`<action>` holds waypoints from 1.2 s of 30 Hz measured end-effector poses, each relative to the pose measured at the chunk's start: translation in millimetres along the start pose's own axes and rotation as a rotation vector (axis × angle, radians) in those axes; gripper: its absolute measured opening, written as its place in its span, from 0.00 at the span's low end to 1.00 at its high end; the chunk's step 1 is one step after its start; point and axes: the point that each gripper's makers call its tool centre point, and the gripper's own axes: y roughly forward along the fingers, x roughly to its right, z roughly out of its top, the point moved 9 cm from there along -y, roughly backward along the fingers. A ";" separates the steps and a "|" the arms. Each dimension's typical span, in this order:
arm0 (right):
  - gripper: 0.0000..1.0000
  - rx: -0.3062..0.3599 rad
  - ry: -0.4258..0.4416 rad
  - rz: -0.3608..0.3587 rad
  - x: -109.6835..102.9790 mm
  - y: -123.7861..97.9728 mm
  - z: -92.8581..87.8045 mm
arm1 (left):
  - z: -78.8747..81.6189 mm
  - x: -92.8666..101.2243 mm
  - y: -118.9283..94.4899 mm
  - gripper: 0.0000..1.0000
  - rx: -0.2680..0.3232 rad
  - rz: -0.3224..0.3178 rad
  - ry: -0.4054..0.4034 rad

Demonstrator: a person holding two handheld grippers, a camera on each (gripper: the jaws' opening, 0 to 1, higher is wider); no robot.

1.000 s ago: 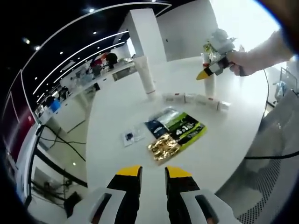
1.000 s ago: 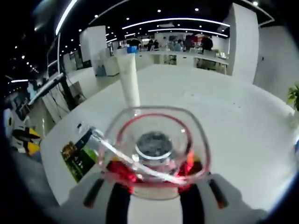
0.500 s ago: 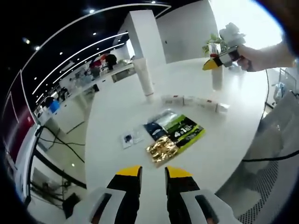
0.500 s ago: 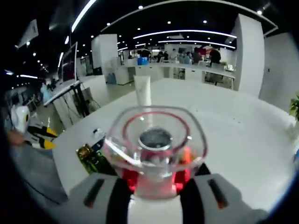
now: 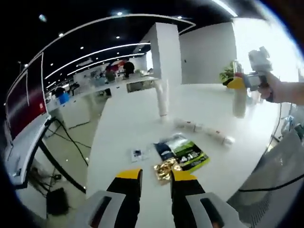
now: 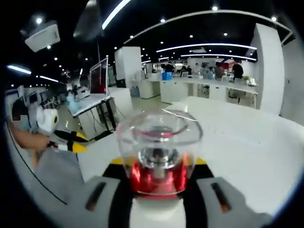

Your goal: Arrange the skincare products in the storage area until every visible bottle or jar stands upright without overlapping.

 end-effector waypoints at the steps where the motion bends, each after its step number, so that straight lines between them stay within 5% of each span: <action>1: 0.38 0.003 -0.001 0.004 -1.8 0.6 0.4 | 0.9 0.4 -0.8 0.25 0.004 -0.005 0.000; 10: 0.38 -0.008 -0.063 0.150 -51.9 19.5 -0.7 | 32.7 31.2 -12.1 0.25 0.181 -0.107 0.015; 14: 0.38 -0.014 -0.076 0.210 -67.5 24.0 -9.9 | 48.9 53.5 -9.4 0.28 0.255 -0.247 -0.041; 22: 0.38 -0.040 -0.107 0.295 -80.9 29.6 -27.6 | 63.0 74.8 -9.5 0.32 0.335 -0.370 -0.162; 25: 0.38 -0.078 -0.131 0.340 -89.0 39.0 -48.6 | 50.8 87.6 -2.1 0.32 0.302 -0.389 -0.169; 36: 0.38 -0.125 -0.155 0.370 -94.6 50.3 -76.6 | 33.2 96.8 5.5 0.33 0.254 -0.421 -0.157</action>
